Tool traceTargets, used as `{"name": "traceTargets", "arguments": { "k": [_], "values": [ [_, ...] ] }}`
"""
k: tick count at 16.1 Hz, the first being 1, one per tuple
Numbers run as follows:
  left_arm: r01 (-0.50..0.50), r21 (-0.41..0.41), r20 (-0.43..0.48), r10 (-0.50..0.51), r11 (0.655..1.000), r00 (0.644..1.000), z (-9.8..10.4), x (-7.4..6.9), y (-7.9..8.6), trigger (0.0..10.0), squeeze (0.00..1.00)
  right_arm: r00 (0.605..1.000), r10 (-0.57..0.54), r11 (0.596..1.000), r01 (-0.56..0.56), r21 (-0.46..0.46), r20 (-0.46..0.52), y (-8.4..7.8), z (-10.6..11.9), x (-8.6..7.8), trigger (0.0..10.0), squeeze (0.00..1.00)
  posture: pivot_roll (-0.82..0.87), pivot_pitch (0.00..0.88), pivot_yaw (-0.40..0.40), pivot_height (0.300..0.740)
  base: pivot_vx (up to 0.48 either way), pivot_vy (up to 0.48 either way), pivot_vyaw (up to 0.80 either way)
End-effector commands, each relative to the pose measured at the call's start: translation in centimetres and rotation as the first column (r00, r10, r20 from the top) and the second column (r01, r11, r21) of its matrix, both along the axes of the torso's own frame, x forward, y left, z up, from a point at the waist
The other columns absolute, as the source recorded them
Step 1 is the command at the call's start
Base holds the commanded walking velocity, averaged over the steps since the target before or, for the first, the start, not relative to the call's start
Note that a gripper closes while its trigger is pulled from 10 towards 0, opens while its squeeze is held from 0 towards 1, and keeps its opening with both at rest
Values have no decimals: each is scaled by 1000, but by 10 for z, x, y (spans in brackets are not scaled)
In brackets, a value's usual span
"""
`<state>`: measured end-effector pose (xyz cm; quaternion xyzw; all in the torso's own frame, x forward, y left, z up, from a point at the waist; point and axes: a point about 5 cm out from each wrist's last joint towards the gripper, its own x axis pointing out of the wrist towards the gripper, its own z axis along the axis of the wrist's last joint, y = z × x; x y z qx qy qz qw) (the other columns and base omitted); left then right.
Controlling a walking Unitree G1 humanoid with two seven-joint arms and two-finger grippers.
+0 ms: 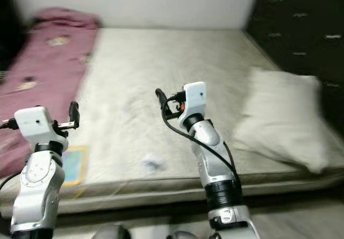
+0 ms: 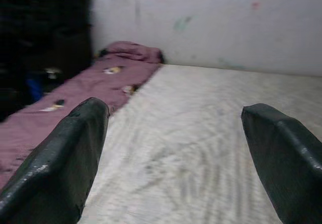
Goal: Clean up the room
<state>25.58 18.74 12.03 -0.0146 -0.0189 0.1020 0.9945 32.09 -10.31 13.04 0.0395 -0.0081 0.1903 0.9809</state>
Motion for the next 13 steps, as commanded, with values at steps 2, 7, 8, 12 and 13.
{"name": "traceTargets", "arguments": {
  "k": [2, 7, 8, 12, 13],
  "values": [
    [-10, 21, -7, 10, 1000, 1000, 1, 1, -2, 10000, 0, 1000, -31, 1000, 31, 5, -7, -4, 0, 3, 10000, 0, -33, 0, -58, 740, 0, 0, 0],
    [-19, 25, 11, 19, 1000, 1000, 2, -4, 8, 10000, 0, 996, -88, 995, 90, 47, -34, -12, -1, 3, 10000, 0, -24, 0, -61, 740, 0, 0, 0],
    [-29, 41, 10, 29, 999, 1000, 1, -6, 12, 10000, 0, 992, -117, 991, 120, 59, -41, -15, -2, 3, 10000, 0, -24, 0, -62, 740, 0, 0, 0],
    [-28, 30, 4, 27, 999, 1000, 0, -6, 14, 10000, 0, 988, -139, 987, 144, 69, -70, -19, -3, 2, 10000, 0, -31, 0, -62, 740, 0, 0, -155],
    [-33, 24, -3, 33, 999, 999, -1, -5, 13, 10000, 0, 987, -142, 986, 147, 71, -75, -20, -4, 2, 10000, 0, -31, 2, -62, 740, 0, 0, 0]
  ]
}}
